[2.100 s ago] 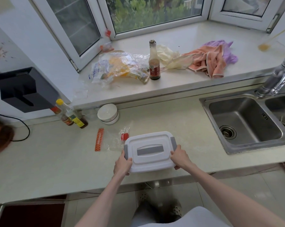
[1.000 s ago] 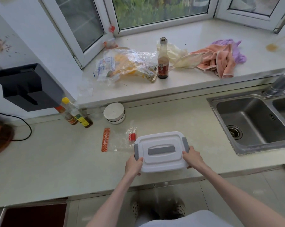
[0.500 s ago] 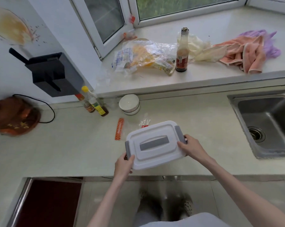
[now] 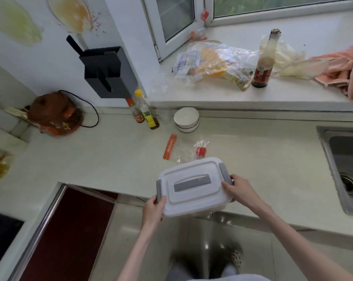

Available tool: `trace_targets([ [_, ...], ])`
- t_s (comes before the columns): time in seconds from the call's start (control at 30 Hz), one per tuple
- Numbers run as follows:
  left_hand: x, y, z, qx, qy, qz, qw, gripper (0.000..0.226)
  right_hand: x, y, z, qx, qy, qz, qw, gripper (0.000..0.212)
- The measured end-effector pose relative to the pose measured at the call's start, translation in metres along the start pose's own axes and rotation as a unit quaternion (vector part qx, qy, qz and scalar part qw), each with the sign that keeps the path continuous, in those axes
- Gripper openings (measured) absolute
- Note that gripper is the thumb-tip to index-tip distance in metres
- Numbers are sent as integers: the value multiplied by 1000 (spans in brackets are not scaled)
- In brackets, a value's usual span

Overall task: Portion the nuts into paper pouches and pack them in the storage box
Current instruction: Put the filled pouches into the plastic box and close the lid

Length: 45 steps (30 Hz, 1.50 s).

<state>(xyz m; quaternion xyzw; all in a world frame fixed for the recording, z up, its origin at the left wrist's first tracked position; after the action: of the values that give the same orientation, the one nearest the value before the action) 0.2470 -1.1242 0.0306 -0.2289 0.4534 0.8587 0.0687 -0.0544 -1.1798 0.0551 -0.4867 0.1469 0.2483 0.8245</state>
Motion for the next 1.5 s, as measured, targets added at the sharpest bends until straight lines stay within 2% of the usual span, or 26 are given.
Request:
trace_targets([
  [0.33,-73,-17,-3,15,30,50,998,21,51,-65,11,-37,11,54,998,23],
  [0.47,-116,-35,-1,6,42,66,997,17,90,-97,18,-48,-9,75,996,22],
  [0.63,-170,-68,4,-18,67,95,993,25,145,-134,25,-65,-39,87,993,25],
  [0.7,-191,-80,5,-25,83,114,990,17,169,-148,26,-72,-52,93,992,27],
  [0.77,-213,-93,7,-26,112,126,985,10,194,-162,27,-79,-65,106,989,27],
  [0.83,-235,-109,10,-37,132,133,982,14,219,-177,27,-88,-79,120,986,28],
  [1.0,-282,-149,22,-76,181,178,964,8,280,-219,30,-117,-122,150,974,29],
  [1.17,-319,-177,25,-108,230,179,951,13,334,-257,18,-151,-169,204,952,27],
  [1.3,-345,-191,15,-134,260,195,936,15,377,-289,-5,-173,-201,228,937,30],
  [1.5,-396,-193,-20,-158,308,219,912,5,442,-351,-50,-206,-246,240,916,30],
])
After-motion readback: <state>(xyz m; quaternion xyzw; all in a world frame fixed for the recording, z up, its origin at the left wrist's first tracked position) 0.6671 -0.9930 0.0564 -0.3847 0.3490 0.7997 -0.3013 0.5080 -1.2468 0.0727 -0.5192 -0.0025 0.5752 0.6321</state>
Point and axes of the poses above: each hand's wrist, its own z-axis away from the middle knuckle, its own x-axis out of the palm, y = z × x, the point moved 5 cm from there along -z, towards the middle knuckle, and after that the axes turned 1 degree about -y, right-handed, at the moved point
